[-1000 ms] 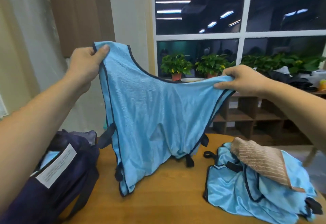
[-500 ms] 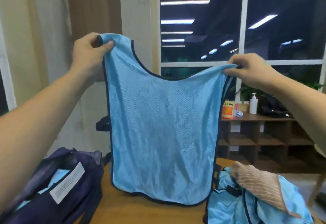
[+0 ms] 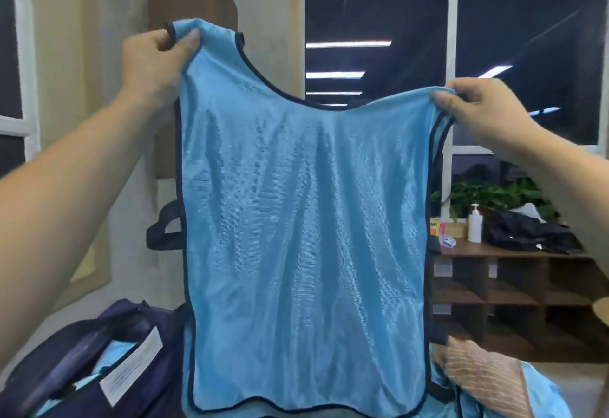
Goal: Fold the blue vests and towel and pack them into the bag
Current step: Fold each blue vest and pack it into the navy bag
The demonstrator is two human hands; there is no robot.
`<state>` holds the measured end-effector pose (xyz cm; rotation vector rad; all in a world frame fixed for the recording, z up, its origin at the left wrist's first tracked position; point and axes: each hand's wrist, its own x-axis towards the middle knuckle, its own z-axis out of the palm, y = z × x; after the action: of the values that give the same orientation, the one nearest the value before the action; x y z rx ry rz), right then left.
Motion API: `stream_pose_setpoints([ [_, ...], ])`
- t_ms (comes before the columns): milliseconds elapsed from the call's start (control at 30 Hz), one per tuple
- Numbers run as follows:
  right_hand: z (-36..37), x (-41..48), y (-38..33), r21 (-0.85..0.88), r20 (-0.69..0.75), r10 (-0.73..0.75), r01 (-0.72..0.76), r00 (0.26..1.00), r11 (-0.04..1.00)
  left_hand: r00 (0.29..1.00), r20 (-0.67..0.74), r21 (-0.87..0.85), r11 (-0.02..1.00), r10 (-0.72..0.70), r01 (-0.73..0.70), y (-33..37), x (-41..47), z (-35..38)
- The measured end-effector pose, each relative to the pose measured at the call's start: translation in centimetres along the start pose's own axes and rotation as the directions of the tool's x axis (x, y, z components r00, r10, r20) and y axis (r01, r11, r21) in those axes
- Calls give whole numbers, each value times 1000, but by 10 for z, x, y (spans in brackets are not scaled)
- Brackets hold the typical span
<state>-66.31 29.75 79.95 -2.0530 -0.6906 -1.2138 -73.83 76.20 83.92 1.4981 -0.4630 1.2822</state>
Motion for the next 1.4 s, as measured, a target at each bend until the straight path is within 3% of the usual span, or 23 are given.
stream_pose_setpoints([
  [200, 25, -3, 6, 12, -36, 75, -74, 997, 997, 998, 22, 48, 997, -65, 64, -29, -1, 6],
  [333, 70, -17, 29, -74, 92, 149, -142, 985, 987, 988, 25, 164, 975, -155, 149, -93, -24, 9],
  [467, 131, -33, 69, -222, 236, 163, -110, 958, 969, 971, 10, 347, 912, -237, 219, -171, -48, 13],
  [567, 180, -54, 99, -312, 357, 203, -89, 912, 946, 957, -1, 458, 850, -290, 258, -234, -71, 18],
  [667, 231, -79, 130, -352, 460, 238, -70, 856, 933, 919, 67, 465, 827, -389, 316, -297, -104, 27],
  [867, 315, -137, 194, -410, 594, 290, -27, 750, 912, 813, 96, 517, 727, -575, 453, -421, -165, 34],
  [967, 350, -167, 224, -453, 635, 348, -32, 690, 891, 771, 118, 543, 691, -625, 477, -449, -206, 44],
  [1200, 402, -202, 265, -542, 641, 451, -50, 621, 839, 725, 105, 688, 577, -680, 441, -506, -255, 64],
  [1400, 429, -221, 285, -569, 657, 489, -48, 573, 821, 759, 146, 802, 525, -634, 285, -521, -270, 88],
])
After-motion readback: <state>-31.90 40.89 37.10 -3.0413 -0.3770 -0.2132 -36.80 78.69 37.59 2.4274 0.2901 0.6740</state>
